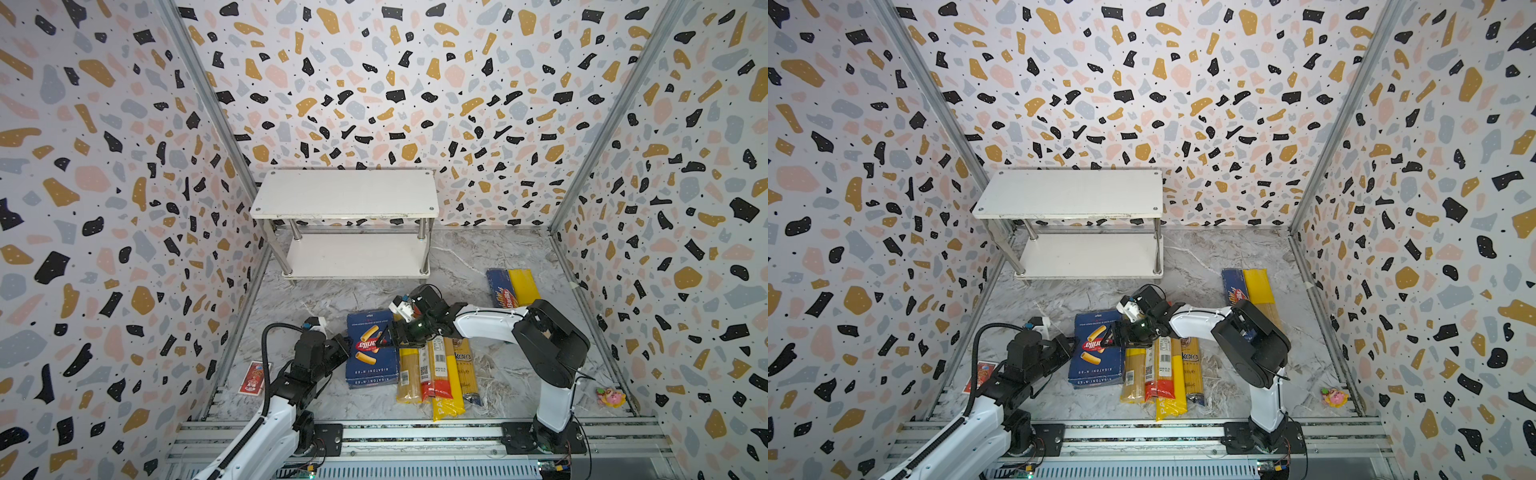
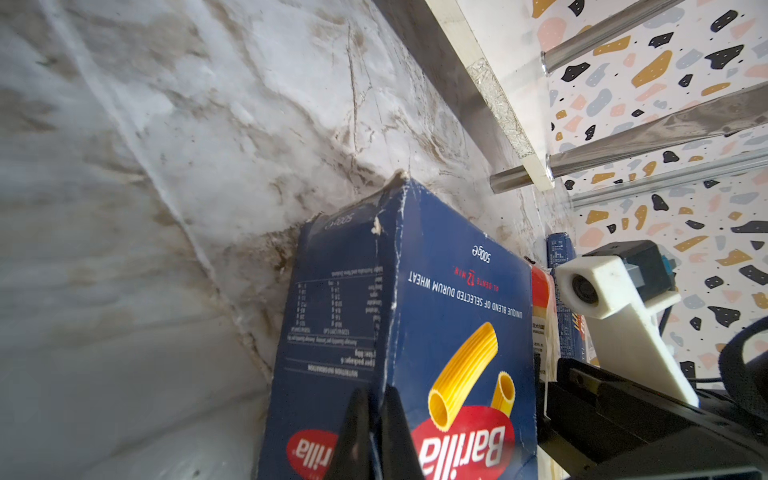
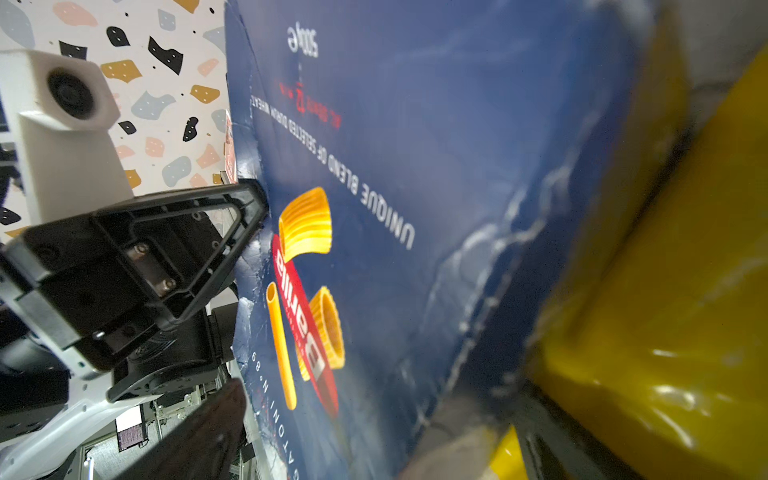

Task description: Place and organize the pasta boxes and bags onto the shelf

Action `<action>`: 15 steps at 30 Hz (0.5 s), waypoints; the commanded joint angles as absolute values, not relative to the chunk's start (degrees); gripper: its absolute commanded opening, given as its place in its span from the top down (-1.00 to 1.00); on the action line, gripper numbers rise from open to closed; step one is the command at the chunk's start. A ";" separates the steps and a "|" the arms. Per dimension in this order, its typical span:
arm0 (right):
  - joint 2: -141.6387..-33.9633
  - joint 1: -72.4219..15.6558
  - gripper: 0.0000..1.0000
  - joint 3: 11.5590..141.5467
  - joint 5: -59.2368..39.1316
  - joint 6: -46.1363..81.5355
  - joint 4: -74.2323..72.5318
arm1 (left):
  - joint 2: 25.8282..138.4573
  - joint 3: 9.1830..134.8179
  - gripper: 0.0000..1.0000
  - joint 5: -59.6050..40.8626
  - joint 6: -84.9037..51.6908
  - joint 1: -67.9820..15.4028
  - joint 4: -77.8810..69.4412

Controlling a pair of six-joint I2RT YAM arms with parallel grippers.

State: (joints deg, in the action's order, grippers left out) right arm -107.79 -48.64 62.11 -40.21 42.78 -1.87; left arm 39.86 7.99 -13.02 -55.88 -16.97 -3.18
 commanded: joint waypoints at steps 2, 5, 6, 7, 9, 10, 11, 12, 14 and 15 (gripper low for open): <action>-107.12 -49.32 -0.98 63.81 -40.22 41.22 2.33 | 40.26 4.88 1.00 -24.45 -59.81 -17.84 -8.10; -109.15 -50.70 -0.98 64.65 -44.97 42.75 -1.41 | 40.70 2.55 1.00 -25.60 -61.92 -17.75 -13.06; -110.12 -51.25 -0.98 64.43 -47.51 44.37 -4.64 | 41.08 1.76 1.00 -25.92 -62.54 -17.71 -13.97; -111.16 -51.70 -0.98 64.42 -50.06 45.86 -7.77 | 41.44 1.27 1.00 -26.23 -62.75 -17.71 -16.38; -113.07 -52.33 -0.98 64.38 -51.33 48.23 -11.63 | 42.21 0.68 1.00 -26.83 -62.79 -17.64 -17.89; -114.03 -52.45 -0.98 64.61 -51.70 48.91 -12.68 | 42.51 0.38 1.00 -27.05 -62.71 -17.65 -18.26; -114.84 -52.56 -0.98 64.47 -52.65 49.93 -14.66 | 42.70 0.16 1.00 -27.27 -62.58 -17.66 -18.55; -115.40 -52.65 -0.98 63.77 -53.85 51.62 -18.27 | 42.80 -0.14 1.00 -27.50 -62.44 -17.67 -18.87; -115.17 -52.64 -0.99 61.05 -55.21 56.34 -27.16 | 42.64 -0.65 1.00 -27.72 -62.32 -17.58 -18.96; -114.97 -52.65 -1.00 60.20 -55.54 57.86 -30.11 | 42.47 -0.86 1.00 -27.84 -62.31 -17.57 -18.90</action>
State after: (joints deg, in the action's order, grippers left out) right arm -111.39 -48.45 61.52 -46.00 52.36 -11.46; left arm 41.43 1.58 -14.61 -60.73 -15.38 -19.18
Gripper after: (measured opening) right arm 0.997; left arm 0.049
